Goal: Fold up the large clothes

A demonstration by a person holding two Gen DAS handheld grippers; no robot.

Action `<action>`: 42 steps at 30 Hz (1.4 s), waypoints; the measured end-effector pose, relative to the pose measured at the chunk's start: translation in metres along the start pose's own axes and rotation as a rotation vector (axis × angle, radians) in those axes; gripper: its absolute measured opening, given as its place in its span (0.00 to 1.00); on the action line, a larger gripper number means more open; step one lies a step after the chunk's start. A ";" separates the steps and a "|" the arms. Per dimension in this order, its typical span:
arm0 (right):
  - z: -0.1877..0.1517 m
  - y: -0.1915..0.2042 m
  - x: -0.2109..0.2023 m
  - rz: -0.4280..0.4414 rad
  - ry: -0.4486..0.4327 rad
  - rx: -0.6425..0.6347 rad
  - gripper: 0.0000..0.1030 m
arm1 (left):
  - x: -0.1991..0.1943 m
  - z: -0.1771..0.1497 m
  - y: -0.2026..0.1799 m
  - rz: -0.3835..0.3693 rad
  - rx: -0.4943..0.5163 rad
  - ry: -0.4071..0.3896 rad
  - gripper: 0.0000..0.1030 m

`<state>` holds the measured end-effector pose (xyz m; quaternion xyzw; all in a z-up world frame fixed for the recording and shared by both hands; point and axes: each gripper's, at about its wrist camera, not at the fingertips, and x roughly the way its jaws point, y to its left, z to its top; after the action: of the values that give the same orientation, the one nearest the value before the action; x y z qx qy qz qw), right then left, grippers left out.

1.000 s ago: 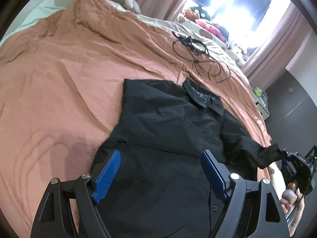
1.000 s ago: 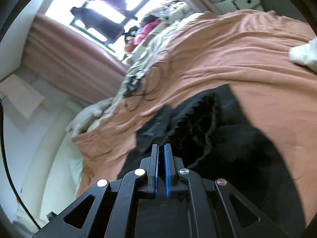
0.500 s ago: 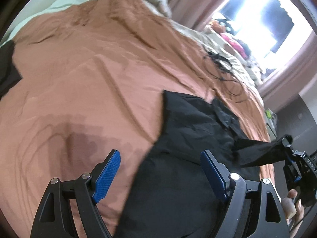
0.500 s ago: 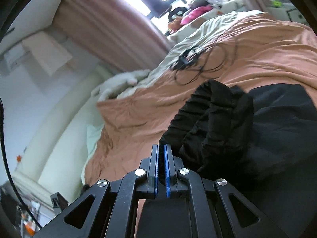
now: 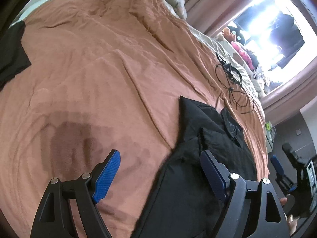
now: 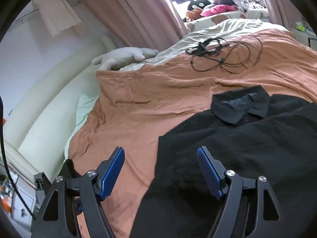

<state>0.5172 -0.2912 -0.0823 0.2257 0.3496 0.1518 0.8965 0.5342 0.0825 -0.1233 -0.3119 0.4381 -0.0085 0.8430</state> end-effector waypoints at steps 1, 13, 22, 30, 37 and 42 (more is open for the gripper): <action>0.001 -0.011 -0.008 -0.034 -0.003 0.012 0.73 | 0.000 0.000 0.001 -0.002 -0.004 0.002 0.81; -0.015 -0.131 -0.078 -0.233 -0.068 0.103 0.73 | 0.013 -0.019 -0.032 0.028 0.116 0.020 0.81; -0.020 -0.183 -0.107 -0.420 -0.044 0.155 0.72 | 0.023 -0.048 -0.077 0.083 0.278 0.025 0.81; -0.039 -0.191 -0.140 -0.396 -0.025 0.194 0.72 | 0.008 -0.074 -0.109 0.038 0.341 0.024 0.81; -0.077 -0.190 -0.184 -0.354 -0.028 0.215 0.72 | -0.035 -0.115 -0.108 -0.007 0.378 0.007 0.81; -0.113 -0.192 -0.215 -0.344 -0.027 0.256 0.72 | -0.071 -0.139 -0.095 -0.022 0.368 -0.001 0.81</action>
<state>0.3081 -0.5139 -0.1342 0.2769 0.3875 -0.0522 0.8777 0.4117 -0.0455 -0.0788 -0.1571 0.4252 -0.0975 0.8860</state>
